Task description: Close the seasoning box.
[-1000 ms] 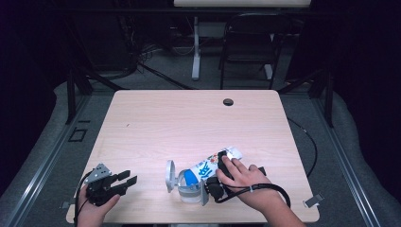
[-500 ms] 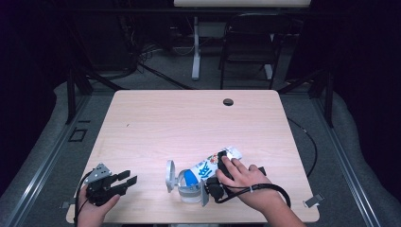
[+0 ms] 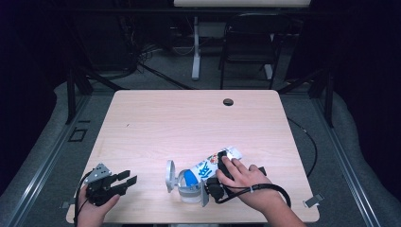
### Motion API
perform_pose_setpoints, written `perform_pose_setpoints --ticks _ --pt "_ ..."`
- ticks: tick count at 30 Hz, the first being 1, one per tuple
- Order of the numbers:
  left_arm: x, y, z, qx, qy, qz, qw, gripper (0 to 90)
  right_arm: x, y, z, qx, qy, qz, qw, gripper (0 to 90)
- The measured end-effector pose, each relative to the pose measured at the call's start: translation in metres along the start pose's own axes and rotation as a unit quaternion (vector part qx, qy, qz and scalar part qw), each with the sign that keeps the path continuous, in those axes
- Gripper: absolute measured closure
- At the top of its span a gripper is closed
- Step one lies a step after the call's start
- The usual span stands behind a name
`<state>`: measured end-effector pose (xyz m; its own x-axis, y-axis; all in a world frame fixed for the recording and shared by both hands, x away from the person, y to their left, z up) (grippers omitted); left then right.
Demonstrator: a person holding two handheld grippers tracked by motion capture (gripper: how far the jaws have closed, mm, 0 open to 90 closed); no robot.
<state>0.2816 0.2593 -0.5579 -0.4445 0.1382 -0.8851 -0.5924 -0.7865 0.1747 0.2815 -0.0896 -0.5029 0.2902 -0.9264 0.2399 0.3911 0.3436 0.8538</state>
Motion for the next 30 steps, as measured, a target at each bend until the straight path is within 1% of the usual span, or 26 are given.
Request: perform_pose_setpoints --ticks 7,9,10,30 --pt "-0.0003 -0.0002 0.0004 0.000 0.001 0.000 1.0000 58.2 -0.0001 0.0001 0.0002 0.001 -0.001 0.001 1.0000 52.9" --pt "-0.0004 -0.0003 0.0004 0.000 0.001 -0.002 1.0000 58.2 -0.0002 -0.0001 0.0000 0.004 0.001 0.001 1.0000 52.9" --pt "-0.0002 -0.0001 0.0004 0.000 0.001 0.000 1.0000 58.3 0.0001 -0.0009 -0.0010 0.002 0.008 -0.005 1.0000 52.9" --pt "-0.0001 -0.0006 0.0004 -0.001 -0.001 0.000 1.0000 58.3 -0.0004 -0.0004 -0.0010 0.003 0.006 -0.001 1.0000 53.7"
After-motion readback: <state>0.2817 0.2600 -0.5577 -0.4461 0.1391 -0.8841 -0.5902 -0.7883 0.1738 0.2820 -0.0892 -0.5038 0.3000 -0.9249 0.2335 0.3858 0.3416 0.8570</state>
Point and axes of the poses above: each handheld gripper's, and its own axes: z roughly backward along the jaws, x roughly out of its underside, y roughly to its right, the point moved 3 cm from there along -z, roughly forward along the jaws, and after that the axes turned 9 degrees about y, right-handed, at the moved point
